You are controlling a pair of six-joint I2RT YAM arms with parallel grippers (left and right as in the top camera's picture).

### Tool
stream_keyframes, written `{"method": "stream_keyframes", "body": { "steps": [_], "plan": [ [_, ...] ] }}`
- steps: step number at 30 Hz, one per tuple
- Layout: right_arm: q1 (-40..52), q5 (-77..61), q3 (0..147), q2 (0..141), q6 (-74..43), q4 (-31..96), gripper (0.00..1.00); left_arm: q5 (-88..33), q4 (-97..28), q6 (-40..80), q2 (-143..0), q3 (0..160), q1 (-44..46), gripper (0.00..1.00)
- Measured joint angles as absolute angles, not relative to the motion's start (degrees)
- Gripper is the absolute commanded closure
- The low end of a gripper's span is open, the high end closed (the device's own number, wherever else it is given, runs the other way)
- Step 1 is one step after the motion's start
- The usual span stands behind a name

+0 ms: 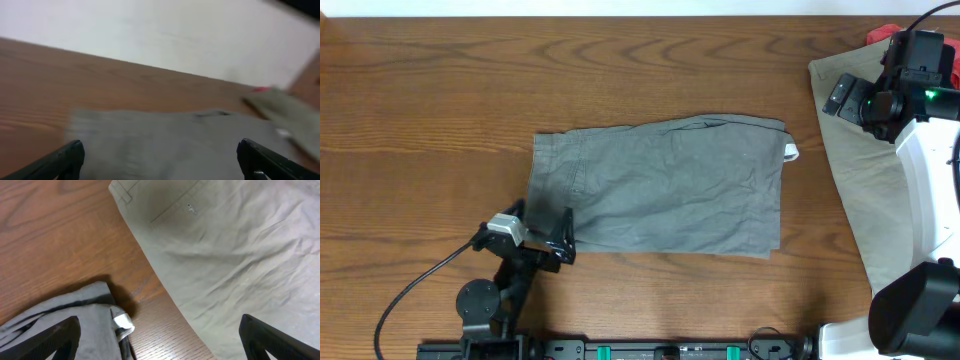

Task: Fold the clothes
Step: 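Reach the left gripper to the left end of the grey pants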

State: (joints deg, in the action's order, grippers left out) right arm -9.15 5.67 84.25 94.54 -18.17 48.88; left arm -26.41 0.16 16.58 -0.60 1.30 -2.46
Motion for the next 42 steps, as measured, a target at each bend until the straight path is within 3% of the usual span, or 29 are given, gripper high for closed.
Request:
{"method": "stream_keyframes", "body": {
  "steps": [8, 12, 18, 22, 26, 32, 42],
  "plan": [
    [-9.15, 5.87, 84.25, 94.54, -18.17, 48.9, 0.01, -35.18, 2.68, 21.12, -1.91, 2.61, -2.46, 0.02],
    [-9.15, 5.89, 84.25, 94.54, -18.17, 48.99, 0.01, -35.64, -2.66, 18.74, -9.74, 10.41, -2.46, 0.02],
    [-9.15, 6.04, 84.25, 94.54, -18.17, 49.04, 0.01, -33.1, -20.43, 10.39, -33.12, 31.62, -2.39, 0.02],
    [-9.15, 6.07, 84.25, 94.54, -18.17, 48.97, 0.02, -25.19, -39.94, 4.45, -52.51, 50.48, -2.39, 0.02],
    [-9.15, 6.02, 84.25, 94.54, -18.15, 49.01, 0.01, -16.29, -49.95, 1.41, -67.57, 64.49, -2.37, 0.02],
    [-9.15, 6.02, 84.27, 94.54, -18.15, 48.99, 0.01, -9.3, -49.58, -1.32, -81.87, 71.75, -4.1, 0.02],
    [-9.17, 6.04, 84.27, 94.56, -18.15, 49.01, 0.01, -13.15, -47.31, -1.78, -96.25, 71.79, -10.44, 0.02]
  ]
}}
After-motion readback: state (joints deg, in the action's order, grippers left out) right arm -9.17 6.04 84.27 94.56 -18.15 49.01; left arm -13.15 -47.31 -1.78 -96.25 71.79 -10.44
